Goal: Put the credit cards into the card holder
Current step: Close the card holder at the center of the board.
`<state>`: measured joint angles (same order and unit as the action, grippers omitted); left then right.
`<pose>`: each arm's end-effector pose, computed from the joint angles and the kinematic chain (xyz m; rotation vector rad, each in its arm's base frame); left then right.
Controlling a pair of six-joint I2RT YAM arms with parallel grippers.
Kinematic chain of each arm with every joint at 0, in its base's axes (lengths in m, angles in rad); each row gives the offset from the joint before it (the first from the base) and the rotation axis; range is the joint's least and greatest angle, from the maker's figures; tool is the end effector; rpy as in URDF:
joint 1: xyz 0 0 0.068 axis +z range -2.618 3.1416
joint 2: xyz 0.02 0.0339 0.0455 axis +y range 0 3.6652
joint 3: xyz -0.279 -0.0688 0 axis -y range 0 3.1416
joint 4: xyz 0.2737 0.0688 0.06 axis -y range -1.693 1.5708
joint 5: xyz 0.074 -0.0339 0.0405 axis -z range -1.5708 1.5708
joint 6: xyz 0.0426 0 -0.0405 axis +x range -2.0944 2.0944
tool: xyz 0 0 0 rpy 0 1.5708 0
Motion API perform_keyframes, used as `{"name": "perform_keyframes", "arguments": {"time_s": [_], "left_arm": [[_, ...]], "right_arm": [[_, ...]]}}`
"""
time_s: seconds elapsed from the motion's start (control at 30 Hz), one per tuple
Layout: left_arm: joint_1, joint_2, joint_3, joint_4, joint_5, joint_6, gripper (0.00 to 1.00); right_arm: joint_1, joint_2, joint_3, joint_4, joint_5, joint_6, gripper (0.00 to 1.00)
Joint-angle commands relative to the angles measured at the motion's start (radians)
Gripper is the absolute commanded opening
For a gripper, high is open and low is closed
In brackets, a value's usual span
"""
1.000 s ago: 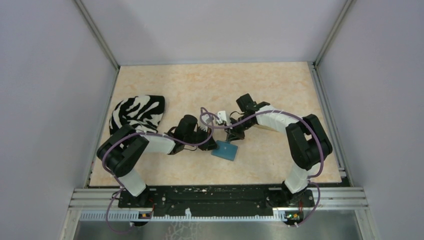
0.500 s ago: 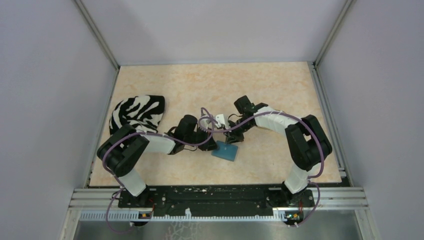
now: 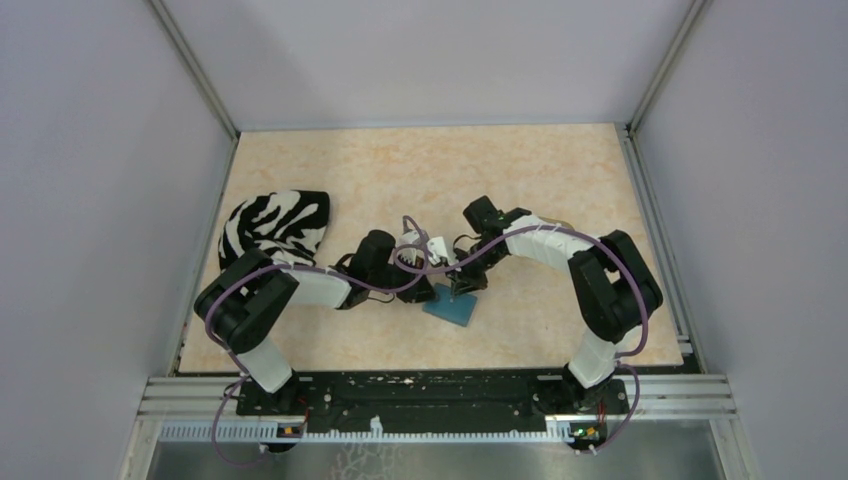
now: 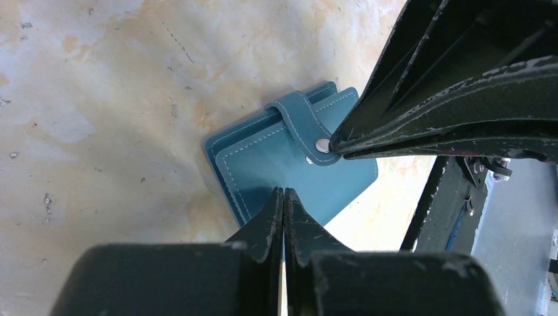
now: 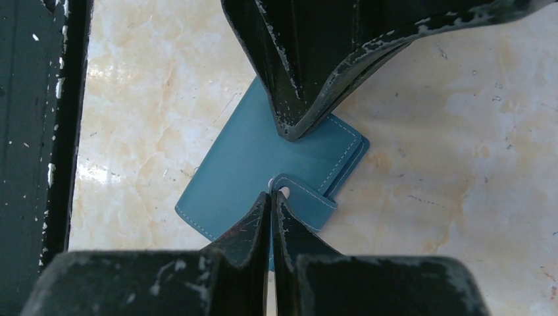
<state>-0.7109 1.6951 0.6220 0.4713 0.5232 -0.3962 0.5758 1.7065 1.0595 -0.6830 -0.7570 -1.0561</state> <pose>0.2357 -0.2311 0.1157 0.6842 2.2329 -1.1666 0.2670 0.2082 0.1709 -1.9679 1.6804 0.9240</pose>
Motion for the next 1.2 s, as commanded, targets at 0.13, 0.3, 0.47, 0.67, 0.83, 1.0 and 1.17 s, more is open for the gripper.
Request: {"name": "perform_keyframes", "arguments": {"time_s": [0.13,0.3,0.47,0.67,0.83,1.0,1.17], "left_arm": [[0.004,0.017,-0.006,-0.005,0.02,0.007,0.02],[0.004,0.018,-0.006,-0.005,0.02,0.007,0.02],[0.004,0.02,-0.004,-0.005,0.022,0.007,0.02],[0.004,0.021,-0.004,-0.005,0.023,0.007,0.02],[0.004,0.021,-0.003,-0.005,0.025,0.007,0.02],[0.004,0.022,-0.004,-0.006,0.024,0.007,0.01],[0.004,0.021,-0.003,-0.005,0.026,0.007,0.01]], "right_arm": [[0.041,-0.017,0.01,-0.043,-0.009,-0.052,0.0],[0.055,-0.01,0.007,-0.033,0.007,-0.047,0.0],[0.062,-0.01,0.005,-0.03,0.017,-0.044,0.0],[0.077,-0.007,0.005,-0.04,0.028,-0.054,0.0],[0.091,-0.003,0.006,-0.041,0.043,-0.055,0.0],[0.099,0.001,0.007,-0.044,0.072,-0.058,0.0],[0.102,-0.001,0.009,-0.049,0.102,-0.063,0.0]]}}
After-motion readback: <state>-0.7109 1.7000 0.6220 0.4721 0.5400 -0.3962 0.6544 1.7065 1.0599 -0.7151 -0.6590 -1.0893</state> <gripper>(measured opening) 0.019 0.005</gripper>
